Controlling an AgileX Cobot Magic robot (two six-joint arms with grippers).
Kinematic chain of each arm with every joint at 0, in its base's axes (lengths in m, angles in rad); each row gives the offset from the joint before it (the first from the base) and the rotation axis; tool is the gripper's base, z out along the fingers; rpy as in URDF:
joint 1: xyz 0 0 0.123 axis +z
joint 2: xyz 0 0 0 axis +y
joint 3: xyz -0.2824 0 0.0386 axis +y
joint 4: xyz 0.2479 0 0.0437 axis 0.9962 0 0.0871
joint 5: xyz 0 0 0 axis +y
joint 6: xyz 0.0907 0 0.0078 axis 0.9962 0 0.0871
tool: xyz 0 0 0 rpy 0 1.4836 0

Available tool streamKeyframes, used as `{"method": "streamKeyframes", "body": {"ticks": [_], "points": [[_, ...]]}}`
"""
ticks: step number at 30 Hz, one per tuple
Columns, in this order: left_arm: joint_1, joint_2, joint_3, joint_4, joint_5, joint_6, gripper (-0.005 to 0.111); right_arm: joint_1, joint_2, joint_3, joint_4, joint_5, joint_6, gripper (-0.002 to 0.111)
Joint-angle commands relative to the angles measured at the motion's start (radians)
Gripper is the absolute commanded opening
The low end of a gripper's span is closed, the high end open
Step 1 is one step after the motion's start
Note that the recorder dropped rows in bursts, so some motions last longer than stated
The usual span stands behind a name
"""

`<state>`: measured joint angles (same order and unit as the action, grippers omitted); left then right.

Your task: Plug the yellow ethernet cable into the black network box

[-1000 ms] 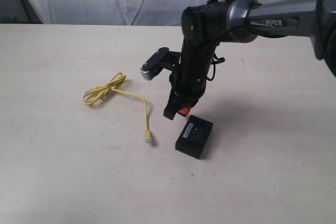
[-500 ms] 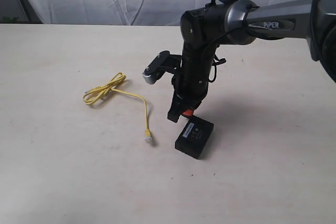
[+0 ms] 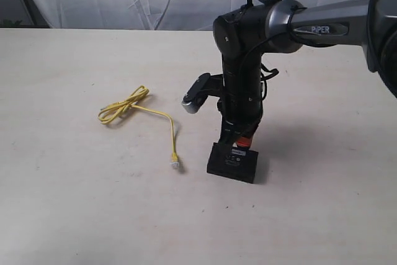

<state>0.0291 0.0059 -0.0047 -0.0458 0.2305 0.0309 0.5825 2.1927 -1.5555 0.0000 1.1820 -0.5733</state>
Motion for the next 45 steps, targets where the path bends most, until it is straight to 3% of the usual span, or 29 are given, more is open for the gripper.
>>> {"method": "streamKeyframes", "body": {"ticks": [1,15,26,31,37,45], "points": [[0.0,-0.006,0.005,0.003,0.001,-0.003,0.0,-0.001,-0.003,-0.006,0.0,0.039,0.002,-0.001],[0.0,-0.006,0.005,0.003,0.001,-0.003,0.0,-0.001,-0.003,-0.006,0.105,0.039,0.005,-0.001],[0.0,-0.006,0.005,0.003,0.001,-0.003,0.0,-0.007,-0.057,-0.004,-0.159,0.039,0.187,-0.001],[0.0,-0.006,0.005,0.003,0.001,-0.003,0.0,-0.012,-0.168,0.0,-0.015,0.039,0.145,-0.001],[0.0,-0.006,0.005,0.003,0.001,-0.003,0.0,0.007,-0.231,0.059,0.376,0.039,-0.031,-0.001],[0.0,-0.006,0.005,0.003,0.001,-0.003,0.0,0.136,-0.23,0.144,0.244,0.003,-0.03,-0.001]]}}
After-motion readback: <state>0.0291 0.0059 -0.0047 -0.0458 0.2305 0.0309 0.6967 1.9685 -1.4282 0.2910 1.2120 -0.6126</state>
